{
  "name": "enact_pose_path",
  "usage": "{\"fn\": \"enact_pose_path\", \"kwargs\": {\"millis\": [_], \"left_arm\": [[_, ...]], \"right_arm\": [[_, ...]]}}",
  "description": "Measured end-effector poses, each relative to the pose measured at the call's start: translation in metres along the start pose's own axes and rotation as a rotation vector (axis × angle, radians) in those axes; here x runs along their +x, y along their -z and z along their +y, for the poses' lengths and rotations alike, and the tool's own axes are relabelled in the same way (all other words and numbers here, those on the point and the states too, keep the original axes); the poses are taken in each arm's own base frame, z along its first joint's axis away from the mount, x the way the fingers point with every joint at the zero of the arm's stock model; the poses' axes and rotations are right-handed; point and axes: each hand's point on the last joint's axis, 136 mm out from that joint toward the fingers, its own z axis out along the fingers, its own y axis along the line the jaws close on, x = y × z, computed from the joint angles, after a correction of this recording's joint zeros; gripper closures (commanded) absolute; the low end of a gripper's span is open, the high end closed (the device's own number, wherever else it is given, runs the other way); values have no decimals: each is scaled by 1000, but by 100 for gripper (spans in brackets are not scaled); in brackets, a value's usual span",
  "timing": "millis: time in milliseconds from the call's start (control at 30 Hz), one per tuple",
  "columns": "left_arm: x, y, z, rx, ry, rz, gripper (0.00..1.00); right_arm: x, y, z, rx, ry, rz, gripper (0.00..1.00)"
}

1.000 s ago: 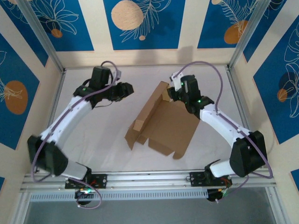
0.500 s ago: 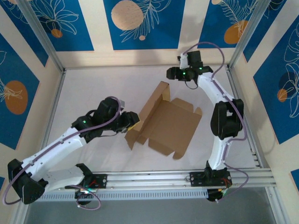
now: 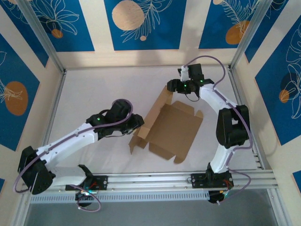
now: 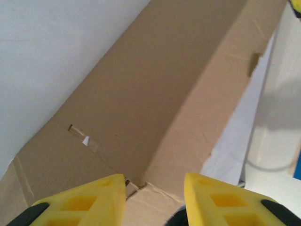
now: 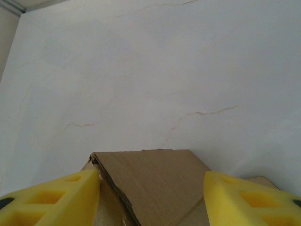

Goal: Fold the paper box

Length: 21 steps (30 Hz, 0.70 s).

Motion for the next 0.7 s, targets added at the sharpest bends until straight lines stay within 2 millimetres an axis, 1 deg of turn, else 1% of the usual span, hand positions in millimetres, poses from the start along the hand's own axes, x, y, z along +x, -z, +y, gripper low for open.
{"fn": "enact_pose_path", "kwargs": {"millis": [67,167,267,367,433,500,533,567,600,667,700], "left_arm": [[-4,-4,-3,-12,-16,-8,62],[-14,-9,-14,-21,-52,-29,62],[-31,-9,-25,-32,-92,-66,61],[-58,-3,-33,-39,-117,-112,62],[-78,7,-33,-45,-114,-148,61],[-90,18,-37,-36,-110,-174,61],[-91,23,-41,-19,-104,-176,60],[-88,28,-45,3,-98,-167,60],[-80,31,-50,29,-94,-147,59],[-58,37,-59,78,-93,-99,57],[-43,40,-61,98,-97,-68,56]], "right_arm": [[1,5,-4,11,-22,-20,40],[4,12,-10,26,-65,-43,40],[5,18,-14,45,-122,-64,44],[5,21,-18,76,-188,-79,45],[7,23,-20,98,-228,-92,45],[7,25,-20,112,-249,-100,45],[7,24,-20,120,-254,-103,45],[7,24,-19,123,-256,-102,45],[7,24,-19,129,-262,-100,45],[3,21,-19,139,-263,-102,45],[1,19,-19,142,-262,-101,45]]}}
